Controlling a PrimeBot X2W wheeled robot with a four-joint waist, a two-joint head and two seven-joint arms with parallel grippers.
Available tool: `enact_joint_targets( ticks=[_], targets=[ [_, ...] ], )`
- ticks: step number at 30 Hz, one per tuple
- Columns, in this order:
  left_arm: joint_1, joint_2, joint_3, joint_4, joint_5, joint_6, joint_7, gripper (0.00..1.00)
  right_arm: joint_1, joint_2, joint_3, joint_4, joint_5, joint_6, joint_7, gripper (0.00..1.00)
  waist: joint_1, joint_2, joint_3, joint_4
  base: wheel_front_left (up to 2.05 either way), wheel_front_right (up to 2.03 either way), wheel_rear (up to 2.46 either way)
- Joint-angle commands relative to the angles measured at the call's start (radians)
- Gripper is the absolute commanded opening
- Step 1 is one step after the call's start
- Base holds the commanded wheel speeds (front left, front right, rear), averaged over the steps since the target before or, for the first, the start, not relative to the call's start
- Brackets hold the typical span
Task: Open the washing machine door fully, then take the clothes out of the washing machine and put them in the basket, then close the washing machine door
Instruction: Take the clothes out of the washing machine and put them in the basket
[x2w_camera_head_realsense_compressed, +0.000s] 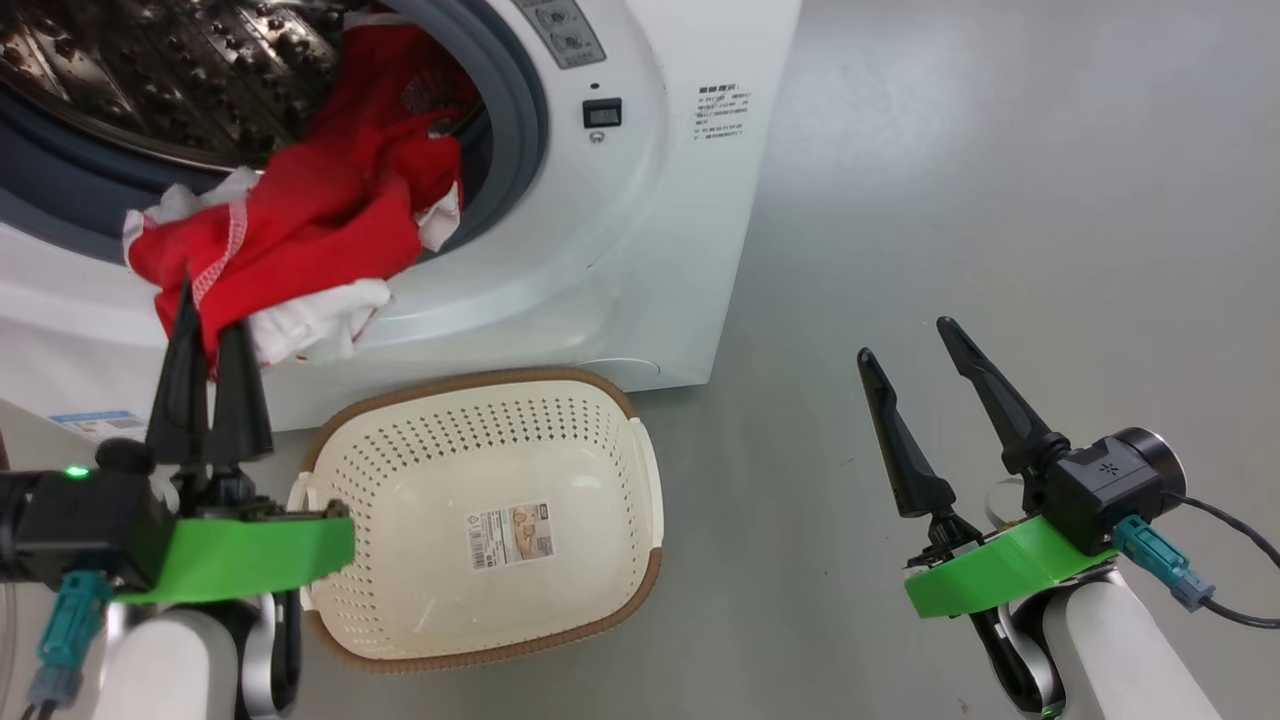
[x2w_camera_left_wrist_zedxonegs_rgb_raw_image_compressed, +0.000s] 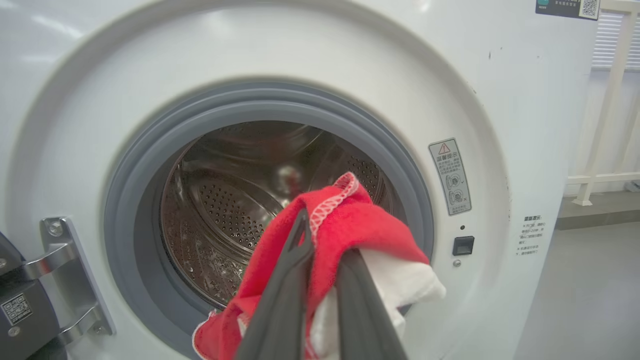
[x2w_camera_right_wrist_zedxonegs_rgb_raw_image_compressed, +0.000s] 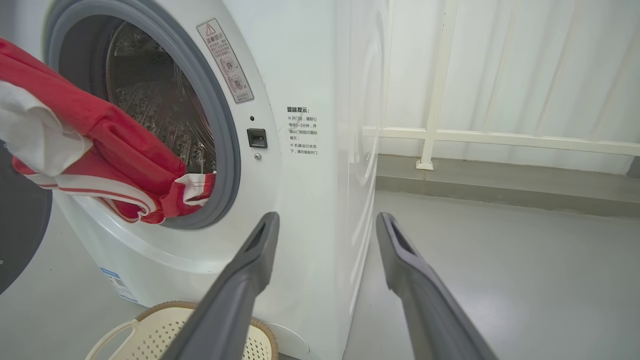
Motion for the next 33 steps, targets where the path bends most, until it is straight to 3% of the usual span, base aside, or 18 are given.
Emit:
enact_joint_targets(
  ticks=[1,14,20,33],
  targets=[
    [0.016,0.010,0.023,-0.049,-0.004,0.007,0.006,0.00,0.004,0.002,0.018,-0.023,0.012,0.000,-0.006,1.00,0.0000,0.0000,0.003,-0.001,0.00,0.00,0.00],
    [0.088,-0.030,-0.057,-0.017,-0.045,0.017,0.031,0.00,-0.015,0.002,0.016,-0.027,0.020,0.000,-0.006,1.00,0.0000,0.0000,0.037,-0.011,0.00,0.00,0.00],
    [0.068,-0.037,-0.077,0.125,-0.074,0.009,0.024,0.00,-0.025,0.002,0.020,-0.024,0.025,0.000,-0.006,1.00,0.0000,0.0000,0.051,-0.019,0.00,0.00,0.00],
    [-0.033,-0.049,-0.126,0.530,-0.193,-0.063,0.002,0.00,-0.046,0.002,0.027,-0.033,0.035,0.000,-0.006,1.00,0.0000,0.0000,0.105,-0.044,0.00,0.00,0.00]
  ],
)
